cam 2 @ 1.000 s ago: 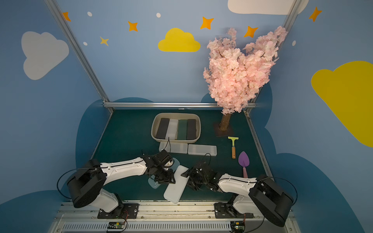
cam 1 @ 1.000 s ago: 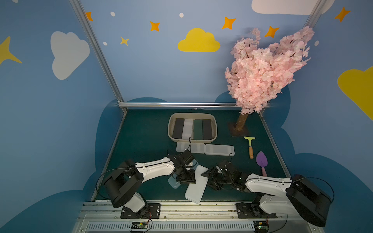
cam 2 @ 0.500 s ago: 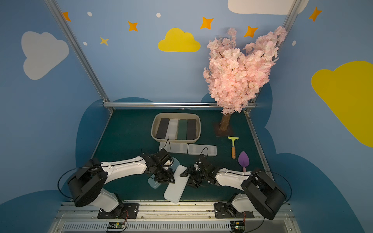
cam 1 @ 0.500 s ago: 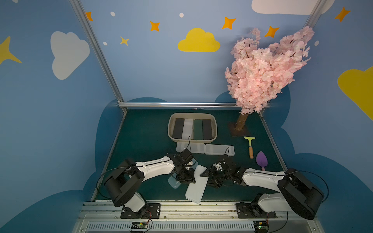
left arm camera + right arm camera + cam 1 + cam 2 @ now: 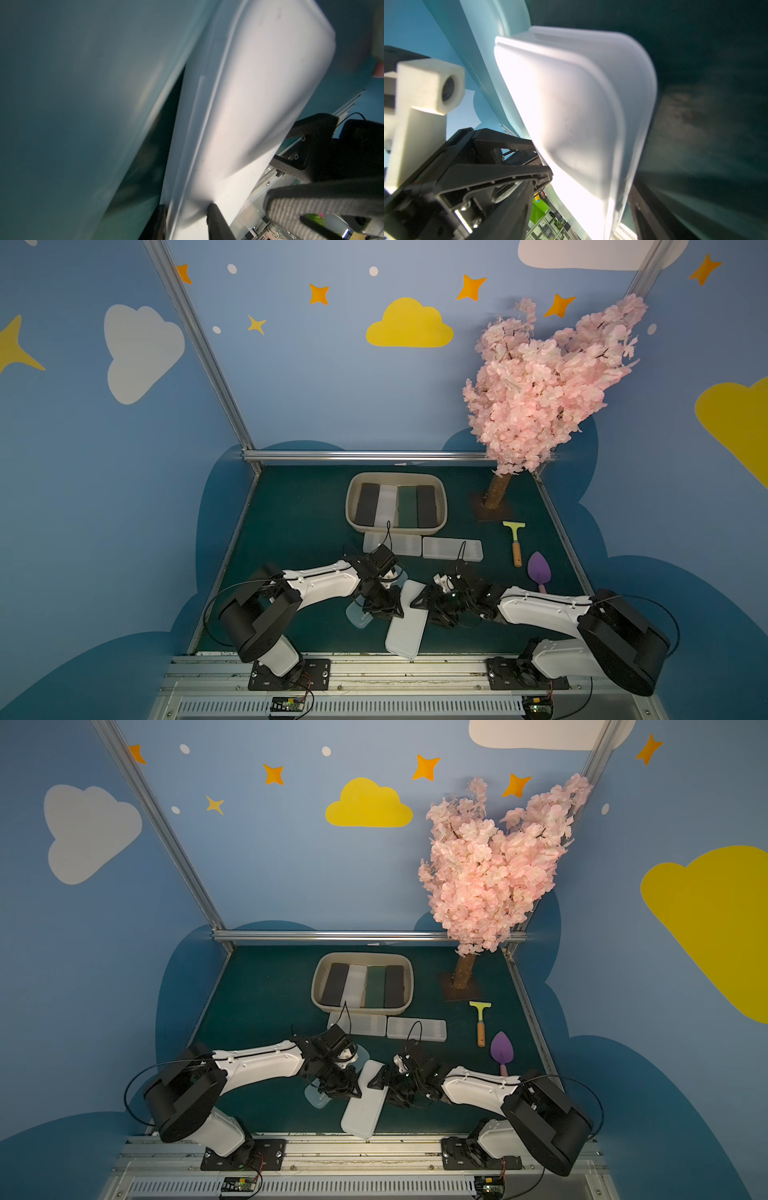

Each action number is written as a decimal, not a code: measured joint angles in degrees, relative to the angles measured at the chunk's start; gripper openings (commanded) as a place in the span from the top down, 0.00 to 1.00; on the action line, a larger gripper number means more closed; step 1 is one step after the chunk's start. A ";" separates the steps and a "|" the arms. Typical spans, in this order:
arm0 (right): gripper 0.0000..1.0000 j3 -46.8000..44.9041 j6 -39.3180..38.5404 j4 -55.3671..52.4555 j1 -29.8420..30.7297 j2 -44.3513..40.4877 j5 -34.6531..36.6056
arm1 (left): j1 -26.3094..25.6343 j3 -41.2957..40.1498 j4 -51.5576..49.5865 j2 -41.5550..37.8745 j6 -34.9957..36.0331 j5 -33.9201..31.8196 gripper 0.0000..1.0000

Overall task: Put the pencil case into the storage box
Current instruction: Pick up the pencil case from the center of the board.

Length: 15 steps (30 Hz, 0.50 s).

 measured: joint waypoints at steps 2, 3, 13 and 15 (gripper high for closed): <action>0.34 -1.16 0.44 1.68 0.07 -0.35 0.28 | 0.44 0.00 0.07 0.33 0.15 0.85 0.70; 0.34 -1.73 0.46 2.49 0.13 -0.74 0.48 | 0.72 0.00 0.09 0.52 0.17 1.40 0.70; 0.34 -5.07 -2.64 6.27 2.62 -4.72 4.46 | 3.15 -0.24 1.25 3.13 0.22 7.06 0.72; 0.34 -5.60 -3.08 7.08 2.75 -5.03 4.55 | 3.32 -0.24 1.46 3.50 0.20 7.74 0.72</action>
